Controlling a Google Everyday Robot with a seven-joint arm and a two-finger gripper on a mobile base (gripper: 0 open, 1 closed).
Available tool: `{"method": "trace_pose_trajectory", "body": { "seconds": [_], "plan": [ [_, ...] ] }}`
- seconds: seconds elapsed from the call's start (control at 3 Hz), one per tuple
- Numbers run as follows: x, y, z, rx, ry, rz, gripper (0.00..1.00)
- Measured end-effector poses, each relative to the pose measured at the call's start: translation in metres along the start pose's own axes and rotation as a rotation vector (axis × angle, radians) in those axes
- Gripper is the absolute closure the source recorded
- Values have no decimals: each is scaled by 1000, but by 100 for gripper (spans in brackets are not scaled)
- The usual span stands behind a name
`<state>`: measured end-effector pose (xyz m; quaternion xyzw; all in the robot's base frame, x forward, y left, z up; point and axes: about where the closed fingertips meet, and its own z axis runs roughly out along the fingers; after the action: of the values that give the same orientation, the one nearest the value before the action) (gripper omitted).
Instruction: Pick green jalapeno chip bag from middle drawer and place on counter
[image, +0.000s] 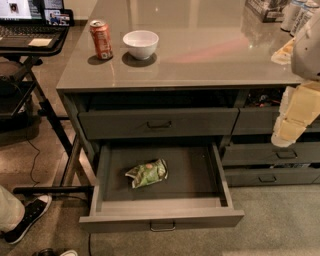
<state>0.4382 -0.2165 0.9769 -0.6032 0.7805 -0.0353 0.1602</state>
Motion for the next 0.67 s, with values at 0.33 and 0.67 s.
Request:
{"method": "trace_pose_trajectory", "body": {
  "seconds": [0.33, 0.67],
  "plan": [
    [0, 0, 0, 0, 0, 0, 0],
    [-3, -1, 21, 0, -52, -20, 0]
  ]
}}
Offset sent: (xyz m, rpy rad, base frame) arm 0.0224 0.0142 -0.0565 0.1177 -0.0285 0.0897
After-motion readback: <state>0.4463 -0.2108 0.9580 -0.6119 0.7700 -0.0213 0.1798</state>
